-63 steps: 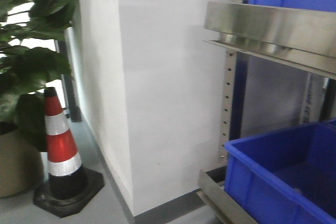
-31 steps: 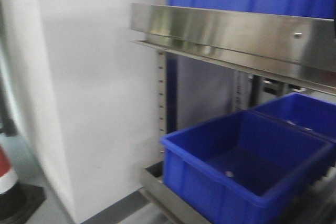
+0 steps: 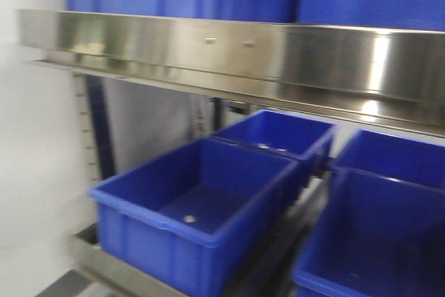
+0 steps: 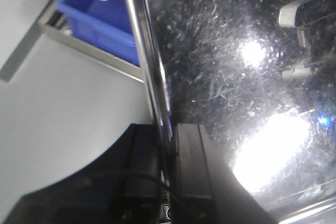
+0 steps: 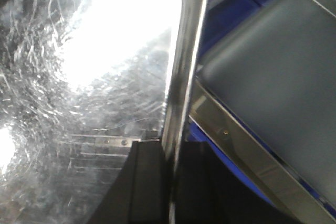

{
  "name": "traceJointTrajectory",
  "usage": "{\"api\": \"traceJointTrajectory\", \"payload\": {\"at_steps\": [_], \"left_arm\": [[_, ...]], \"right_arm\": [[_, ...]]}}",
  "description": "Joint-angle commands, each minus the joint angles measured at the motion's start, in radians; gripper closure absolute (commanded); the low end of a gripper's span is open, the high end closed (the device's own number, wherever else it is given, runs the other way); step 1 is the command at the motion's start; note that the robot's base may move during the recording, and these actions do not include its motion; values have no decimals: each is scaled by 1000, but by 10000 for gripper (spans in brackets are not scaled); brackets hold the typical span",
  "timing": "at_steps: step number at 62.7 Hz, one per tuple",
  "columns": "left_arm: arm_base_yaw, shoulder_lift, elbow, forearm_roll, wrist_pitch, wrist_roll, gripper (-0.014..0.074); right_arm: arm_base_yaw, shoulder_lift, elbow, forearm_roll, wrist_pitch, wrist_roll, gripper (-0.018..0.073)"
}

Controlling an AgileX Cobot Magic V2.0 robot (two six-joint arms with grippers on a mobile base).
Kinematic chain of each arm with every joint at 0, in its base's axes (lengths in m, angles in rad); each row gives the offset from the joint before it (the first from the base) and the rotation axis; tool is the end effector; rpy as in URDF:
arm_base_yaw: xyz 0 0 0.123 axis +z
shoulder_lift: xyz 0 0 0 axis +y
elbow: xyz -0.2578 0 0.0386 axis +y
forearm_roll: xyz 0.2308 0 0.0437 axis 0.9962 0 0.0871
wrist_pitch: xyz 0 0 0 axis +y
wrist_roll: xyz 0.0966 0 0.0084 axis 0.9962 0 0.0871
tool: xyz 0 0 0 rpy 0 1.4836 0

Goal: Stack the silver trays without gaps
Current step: 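Drive up to the shelf holding the larger silver tray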

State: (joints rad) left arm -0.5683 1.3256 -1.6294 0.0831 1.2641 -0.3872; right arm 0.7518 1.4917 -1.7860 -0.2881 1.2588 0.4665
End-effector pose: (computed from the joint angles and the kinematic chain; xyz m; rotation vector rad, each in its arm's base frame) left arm 0.2099 -0.1249 0.4192 0.2183 2.4554 -0.3155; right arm 0.2274 0.1767 0.4207 -0.3287 2.3792 0.1930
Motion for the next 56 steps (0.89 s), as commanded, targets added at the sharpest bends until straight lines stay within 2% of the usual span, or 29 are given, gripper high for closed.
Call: {"api": "traceJointTrajectory", "payload": {"at_steps": [1, 56], "left_arm": [[-9, -32, -35, -74, 5, 19, 638], [-9, -32, -35, -74, 5, 19, 638]], "right_arm": [[4, -35, -30, 1, -34, -27, 501], [4, -35, -30, 1, -34, -27, 501]]}}
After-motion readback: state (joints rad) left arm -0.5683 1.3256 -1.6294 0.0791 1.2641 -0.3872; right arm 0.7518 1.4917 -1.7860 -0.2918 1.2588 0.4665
